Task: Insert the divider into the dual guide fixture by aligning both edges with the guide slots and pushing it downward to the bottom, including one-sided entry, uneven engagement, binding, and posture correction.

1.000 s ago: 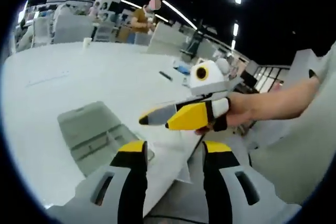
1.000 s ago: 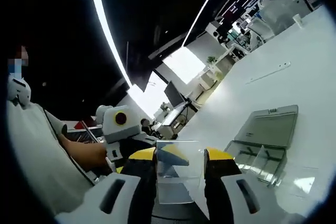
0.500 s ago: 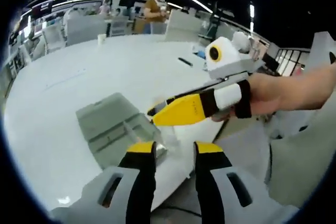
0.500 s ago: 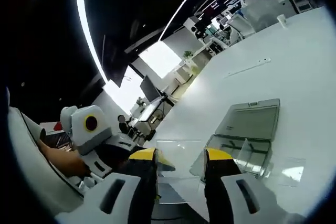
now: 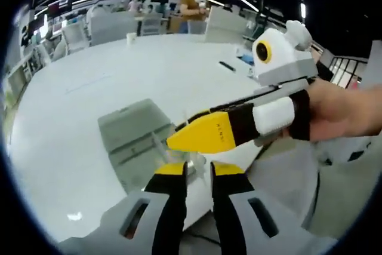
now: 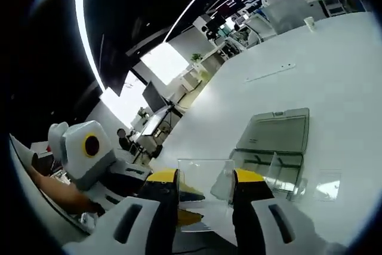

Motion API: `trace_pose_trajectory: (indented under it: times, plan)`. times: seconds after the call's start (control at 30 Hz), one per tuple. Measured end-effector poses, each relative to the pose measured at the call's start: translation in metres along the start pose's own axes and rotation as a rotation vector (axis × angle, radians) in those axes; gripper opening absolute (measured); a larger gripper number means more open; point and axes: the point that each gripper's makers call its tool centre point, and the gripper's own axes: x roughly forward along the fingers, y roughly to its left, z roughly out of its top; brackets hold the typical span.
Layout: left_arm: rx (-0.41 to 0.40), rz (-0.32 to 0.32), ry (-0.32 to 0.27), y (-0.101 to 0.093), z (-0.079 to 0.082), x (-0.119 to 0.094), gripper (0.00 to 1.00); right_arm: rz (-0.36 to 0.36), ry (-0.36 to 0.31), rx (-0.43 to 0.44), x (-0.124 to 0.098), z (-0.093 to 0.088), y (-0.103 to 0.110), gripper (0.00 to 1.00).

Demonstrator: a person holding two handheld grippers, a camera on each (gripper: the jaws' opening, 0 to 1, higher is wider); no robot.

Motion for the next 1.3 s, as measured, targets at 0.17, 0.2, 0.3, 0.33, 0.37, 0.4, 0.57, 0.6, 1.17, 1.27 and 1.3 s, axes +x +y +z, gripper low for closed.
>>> trace_pose_trajectory:
  times: [0.17, 0.2, 0.3, 0.33, 0.37, 0.4, 0.57, 0.6, 1.17, 1.27, 1.3]
  plan:
    - [-0.009, 0.024, 0.022, 0.0010, -0.0037, 0.0028, 0.10, -0.031, 0.000, 0.016, 0.0008, -0.0014, 0.0032, 0.31]
    - [-0.007, 0.028, 0.025, 0.0008, -0.0043, 0.0031, 0.09, -0.040, 0.001, 0.016, 0.0008, -0.0017, 0.0029, 0.31]
    - [-0.010, 0.031, 0.028, 0.0004, -0.0050, 0.0033, 0.08, -0.056, -0.004, 0.019, 0.0006, -0.0014, 0.0027, 0.31]
    - [-0.010, 0.034, 0.029, 0.0007, -0.0049, 0.0034, 0.08, -0.068, -0.005, 0.019, 0.0000, -0.0013, 0.0015, 0.31]
    - [-0.012, 0.035, 0.029, 0.0007, -0.0046, 0.0029, 0.07, -0.071, -0.007, 0.021, -0.0002, -0.0009, 0.0014, 0.31]
    - [-0.014, 0.035, 0.028, 0.0006, -0.0041, 0.0029, 0.07, -0.076, -0.010, 0.022, -0.0006, -0.0004, 0.0008, 0.31]
    - [-0.017, 0.041, 0.028, 0.0020, -0.0027, 0.0015, 0.04, -0.092, -0.015, 0.031, -0.0013, -0.0006, 0.0001, 0.31]
    - [-0.020, 0.042, 0.029, 0.0025, -0.0029, 0.0014, 0.04, -0.089, -0.012, 0.032, -0.0011, -0.0010, 0.0006, 0.31]
    - [-0.062, -0.001, 0.035, 0.0034, -0.0067, 0.0012, 0.03, -0.121, 0.003, 0.051, -0.0021, -0.0032, 0.0022, 0.31]
    - [-0.086, -0.004, 0.046, 0.0051, -0.0077, 0.0016, 0.02, -0.122, 0.004, 0.060, -0.0023, -0.0039, 0.0004, 0.31]
    - [-0.094, -0.008, 0.049, 0.0052, -0.0080, 0.0021, 0.02, -0.124, 0.004, 0.060, -0.0025, -0.0039, -0.0001, 0.31]
